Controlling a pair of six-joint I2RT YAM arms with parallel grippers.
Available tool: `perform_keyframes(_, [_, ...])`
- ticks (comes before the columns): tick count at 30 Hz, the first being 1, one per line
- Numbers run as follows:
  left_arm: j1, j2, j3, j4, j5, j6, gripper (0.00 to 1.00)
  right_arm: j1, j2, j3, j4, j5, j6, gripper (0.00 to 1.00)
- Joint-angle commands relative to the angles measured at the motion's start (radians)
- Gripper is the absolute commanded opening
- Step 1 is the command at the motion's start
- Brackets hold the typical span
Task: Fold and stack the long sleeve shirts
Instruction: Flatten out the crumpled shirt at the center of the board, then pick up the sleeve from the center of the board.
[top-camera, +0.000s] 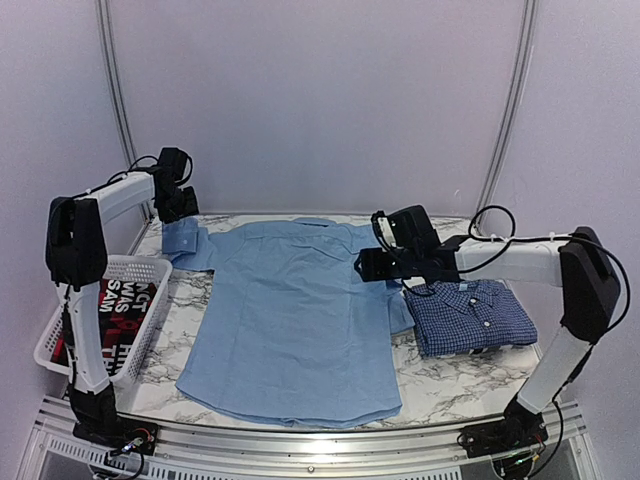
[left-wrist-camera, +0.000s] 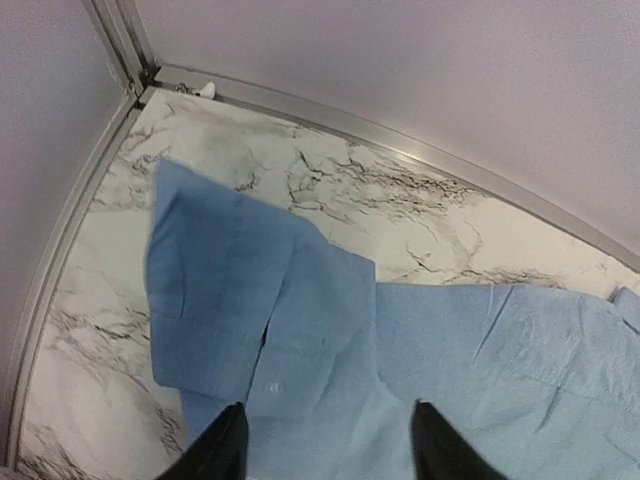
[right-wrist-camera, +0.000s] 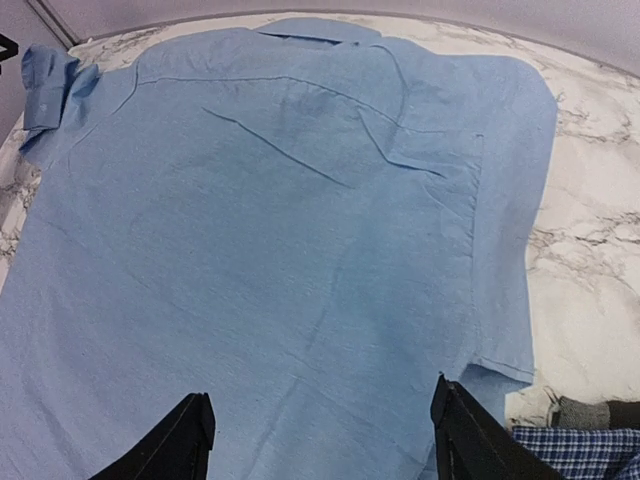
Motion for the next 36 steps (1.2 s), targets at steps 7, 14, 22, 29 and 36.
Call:
perform_keyframes(7, [-0.085, -0.105, -0.082, 0.023, 0.067, 0.022, 0.95, -0.078, -0.142, -0.123, -0.06, 0.048, 0.023, 0.7])
perform_keyframes(14, [-0.174, -0.187, -0.199, 0.033, 0.089, -0.018, 0.99, -0.085, -0.18, -0.196, -0.056, 0.037, 0.04, 0.66])
perform_keyframes(22, [-0.288, -0.324, -0.488, 0.157, 0.218, -0.136, 0.99, -0.071, -0.191, -0.236, -0.083, 0.016, 0.06, 0.59])
perform_keyframes(29, [-0.357, -0.432, -0.744, 0.249, 0.272, -0.23, 0.99, 0.003, -0.202, -0.284, -0.125, 0.075, 0.096, 0.57])
perform_keyframes(36, [-0.373, -0.549, -0.952, 0.307, 0.286, -0.291, 0.99, 0.037, -0.215, -0.326, -0.126, 0.098, 0.156, 0.54])
